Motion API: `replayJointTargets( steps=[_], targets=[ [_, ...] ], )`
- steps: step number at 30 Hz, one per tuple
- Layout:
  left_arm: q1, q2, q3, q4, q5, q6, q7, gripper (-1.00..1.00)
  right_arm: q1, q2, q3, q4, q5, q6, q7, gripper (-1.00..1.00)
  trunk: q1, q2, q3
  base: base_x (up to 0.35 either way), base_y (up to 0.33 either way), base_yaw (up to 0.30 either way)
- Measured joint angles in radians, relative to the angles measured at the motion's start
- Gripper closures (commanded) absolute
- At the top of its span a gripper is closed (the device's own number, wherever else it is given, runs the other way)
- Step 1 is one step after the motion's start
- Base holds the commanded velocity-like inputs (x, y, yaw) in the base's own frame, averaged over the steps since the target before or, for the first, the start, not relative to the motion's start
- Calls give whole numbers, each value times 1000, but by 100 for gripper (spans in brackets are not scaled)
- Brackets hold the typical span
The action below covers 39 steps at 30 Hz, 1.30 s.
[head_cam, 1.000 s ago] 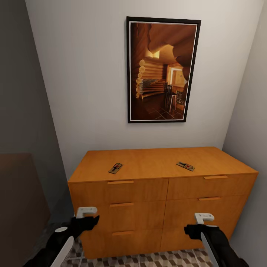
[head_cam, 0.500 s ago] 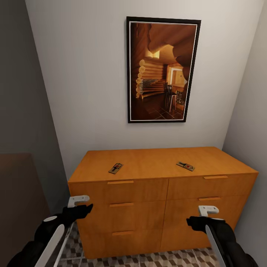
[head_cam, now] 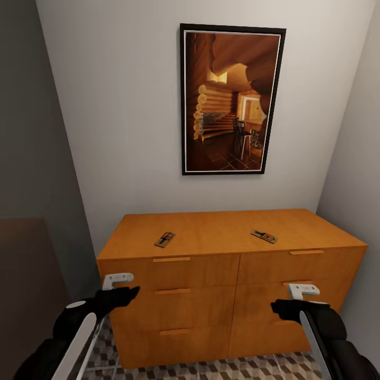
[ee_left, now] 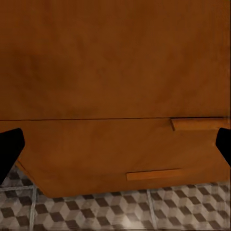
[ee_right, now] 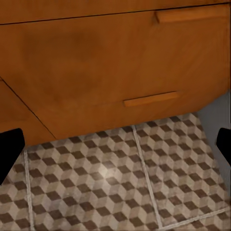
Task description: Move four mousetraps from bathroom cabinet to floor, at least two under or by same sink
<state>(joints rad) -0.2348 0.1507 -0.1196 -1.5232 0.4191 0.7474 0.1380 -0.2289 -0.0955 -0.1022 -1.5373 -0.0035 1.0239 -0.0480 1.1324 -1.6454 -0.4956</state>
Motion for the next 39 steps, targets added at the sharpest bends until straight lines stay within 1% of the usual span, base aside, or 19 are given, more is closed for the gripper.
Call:
replayJointTargets(
  steps=[2, 7, 8, 11, 14, 15, 16, 22, 27, 28, 33, 37, 38, 39],
  targets=[
    [-2, -20, 0, -4, 0, 22, -1, -100, -3, -7, -8, -11, 0, 19, 0, -100, 0, 0, 0, 0, 0, 0],
    [-21, -74, -1, -10, 0, 70, -2, -100, -26, -27, -30, -25, 0, 19, 1, -100, 0, 0, 0, 0, 0, 0],
    [-21, -74, -1, -10, -1, 71, -2, -100, -26, -27, -30, -25, -1, 19, 1, -100, 0, 0, 0, 0, 0, 0],
    [-39, -99, -4, -11, -1, 91, -2, -100, -42, -38, -39, -28, 0, 19, 1, -100, 0, 0, 0, 0, 0, 0],
    [-61, -119, -7, -12, -1, 108, -2, -100, -56, -45, -46, -29, -1, 19, 1, -100, 0, 0, 0, 0, 0, 0],
    [-69, -125, -7, -12, -1, 114, -2, -100, -61, -46, -47, -30, -1, 19, 1, -100, 0, 0, 0, 0, 0, 0],
    [-69, -125, -7, -12, -2, 115, -2, -100, -61, -46, -47, -30, -1, 19, 1, -100, 0, 0, 0, 0, 0, 0],
    [-121, -160, -10, -13, -1, 162, -2, -100, -105, -52, -52, -31, -1, 19, 1, -100, 0, 0, 0, 0, 0, 0],
    [-180, -185, -10, -13, -1, 194, -2, -100, -166, -59, -53, -31, -1, 19, 0, -100, 0, 0, 0, 0, 0, 0],
    [-180, -185, -10, -13, -2, 194, -2, -100, -167, -59, -53, -31, -1, 19, 0, -100, 0, 0, 0, 0, 0, 0],
    [-248, -206, -10, -12, 0, 221, -3, -100, -235, -62, -53, -29, -1, 19, -3, -100, 0, 0, 0, 0, 0, 0],
    [-304, -229, -10, -10, 1, 238, -2, -100, -288, -63, -53, -29, -1, 19, -5, -100, 0, 0, 0, 0, 0, 0],
    [-304, -229, -10, -10, 0, 238, -2, -100, -288, -63, -53, -29, -1, 19, -5, -100, 0, 0, 0, 0, 0, 0],
    [-317, -235, -10, -10, 1, 241, -2, -100, -301, -63, -53, -28, -1, 19, -5, -100, 0, 0, 0, 0, 0, 0]
  ],
)
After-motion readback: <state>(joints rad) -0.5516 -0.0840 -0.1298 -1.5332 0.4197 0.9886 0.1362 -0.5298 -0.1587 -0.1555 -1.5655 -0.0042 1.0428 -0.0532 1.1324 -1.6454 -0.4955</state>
